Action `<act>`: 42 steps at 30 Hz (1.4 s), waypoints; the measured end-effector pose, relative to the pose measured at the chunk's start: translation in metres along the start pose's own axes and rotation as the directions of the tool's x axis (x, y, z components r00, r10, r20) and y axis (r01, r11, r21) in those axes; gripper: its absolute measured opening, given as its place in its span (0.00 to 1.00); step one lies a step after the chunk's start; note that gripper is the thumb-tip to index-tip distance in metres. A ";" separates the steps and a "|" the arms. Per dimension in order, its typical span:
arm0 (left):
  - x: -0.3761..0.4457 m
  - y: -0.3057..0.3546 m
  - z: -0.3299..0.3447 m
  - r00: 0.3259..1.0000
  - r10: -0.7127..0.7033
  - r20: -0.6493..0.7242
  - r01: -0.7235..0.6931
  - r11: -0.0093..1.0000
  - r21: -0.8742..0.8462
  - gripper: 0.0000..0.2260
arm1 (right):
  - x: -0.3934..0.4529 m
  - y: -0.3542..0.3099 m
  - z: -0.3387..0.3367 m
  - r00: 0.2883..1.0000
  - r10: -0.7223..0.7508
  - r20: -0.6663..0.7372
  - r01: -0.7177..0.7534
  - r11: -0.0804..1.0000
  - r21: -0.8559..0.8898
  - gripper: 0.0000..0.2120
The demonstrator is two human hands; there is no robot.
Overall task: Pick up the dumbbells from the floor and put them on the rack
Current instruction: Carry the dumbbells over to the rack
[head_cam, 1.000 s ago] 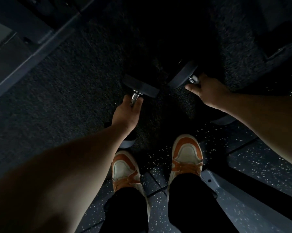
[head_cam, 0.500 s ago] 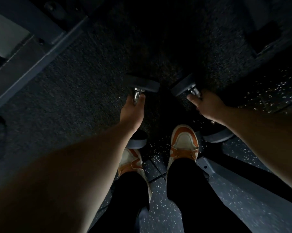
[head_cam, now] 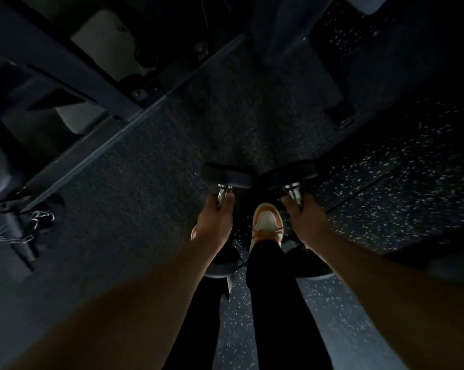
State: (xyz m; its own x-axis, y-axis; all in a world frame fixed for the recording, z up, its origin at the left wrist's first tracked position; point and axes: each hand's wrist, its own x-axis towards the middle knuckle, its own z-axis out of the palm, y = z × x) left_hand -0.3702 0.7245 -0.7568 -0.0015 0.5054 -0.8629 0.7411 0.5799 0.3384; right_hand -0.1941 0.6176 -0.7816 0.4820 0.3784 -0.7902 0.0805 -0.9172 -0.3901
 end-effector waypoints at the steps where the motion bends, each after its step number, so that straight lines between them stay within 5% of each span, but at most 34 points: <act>1: -0.018 0.009 -0.004 1.000 0.011 -0.012 -0.011 1.000 0.008 0.26 | -0.016 -0.009 -0.012 1.000 0.000 -0.004 0.000 1.000 0.008 0.22; 18: -0.256 0.161 -0.068 0.997 0.069 -0.024 -0.072 0.989 -0.130 0.33 | -0.229 -0.122 -0.174 0.999 0.014 -0.040 -0.002 0.959 0.282 0.20; 28: -0.342 0.176 -0.091 0.970 0.229 -0.085 -0.236 0.968 -0.090 0.15 | -0.315 -0.141 -0.218 0.978 0.026 -0.208 0.066 0.903 0.423 0.19; 42: -0.418 0.165 -0.131 0.902 0.376 0.213 -0.357 0.926 -0.124 0.15 | -0.442 -0.111 -0.212 0.881 0.179 -0.438 0.148 0.776 0.613 0.18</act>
State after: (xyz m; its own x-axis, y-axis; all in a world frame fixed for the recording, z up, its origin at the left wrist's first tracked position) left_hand -0.3349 0.6926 -0.2914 0.4207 0.5378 -0.7306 0.6033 0.4356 0.6681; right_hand -0.2309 0.5259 -0.2887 0.8215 0.1148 -0.5585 -0.4013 -0.5795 -0.7094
